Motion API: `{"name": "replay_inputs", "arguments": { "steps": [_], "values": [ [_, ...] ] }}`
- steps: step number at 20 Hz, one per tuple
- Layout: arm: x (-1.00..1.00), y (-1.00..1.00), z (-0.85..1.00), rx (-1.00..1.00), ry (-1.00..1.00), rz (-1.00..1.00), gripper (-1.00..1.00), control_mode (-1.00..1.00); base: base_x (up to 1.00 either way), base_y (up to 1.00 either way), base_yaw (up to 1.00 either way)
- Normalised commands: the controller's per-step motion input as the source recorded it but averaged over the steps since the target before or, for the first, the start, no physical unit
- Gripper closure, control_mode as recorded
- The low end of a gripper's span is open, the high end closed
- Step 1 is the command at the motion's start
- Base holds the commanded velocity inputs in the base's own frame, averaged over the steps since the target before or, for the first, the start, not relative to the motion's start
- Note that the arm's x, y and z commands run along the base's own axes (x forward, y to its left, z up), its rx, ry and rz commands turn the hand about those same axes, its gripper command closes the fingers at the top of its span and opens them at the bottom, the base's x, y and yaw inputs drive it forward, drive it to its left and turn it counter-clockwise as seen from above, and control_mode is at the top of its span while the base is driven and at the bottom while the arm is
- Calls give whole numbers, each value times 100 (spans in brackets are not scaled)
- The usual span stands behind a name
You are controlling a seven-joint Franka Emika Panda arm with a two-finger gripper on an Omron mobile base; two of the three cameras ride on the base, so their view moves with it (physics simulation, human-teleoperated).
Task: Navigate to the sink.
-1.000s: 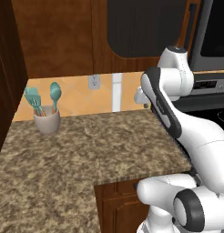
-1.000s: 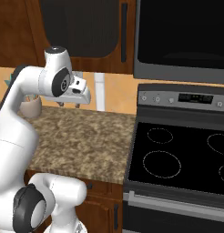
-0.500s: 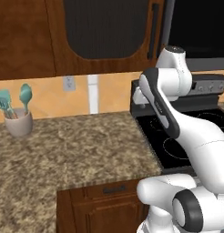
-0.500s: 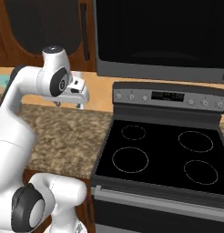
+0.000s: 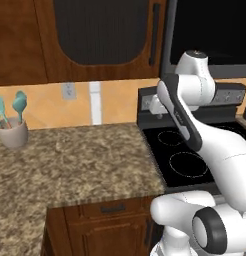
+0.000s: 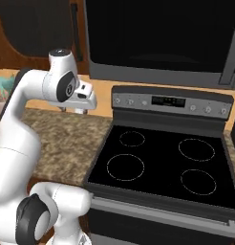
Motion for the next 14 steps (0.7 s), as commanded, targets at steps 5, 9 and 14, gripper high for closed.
{"name": "replay_inputs", "arguments": {
  "steps": [5, 9, 14],
  "values": [
    [0, 0, 0, 0, 0, 0, -100, 100, -33, 0, 44],
    [0, 0, 0, 0, 0, 0, -100, 100, -56, 0, 53],
    [0, 0, 0, 0, 0, 0, -100, 100, -49, 9, 62]
  ]
}}
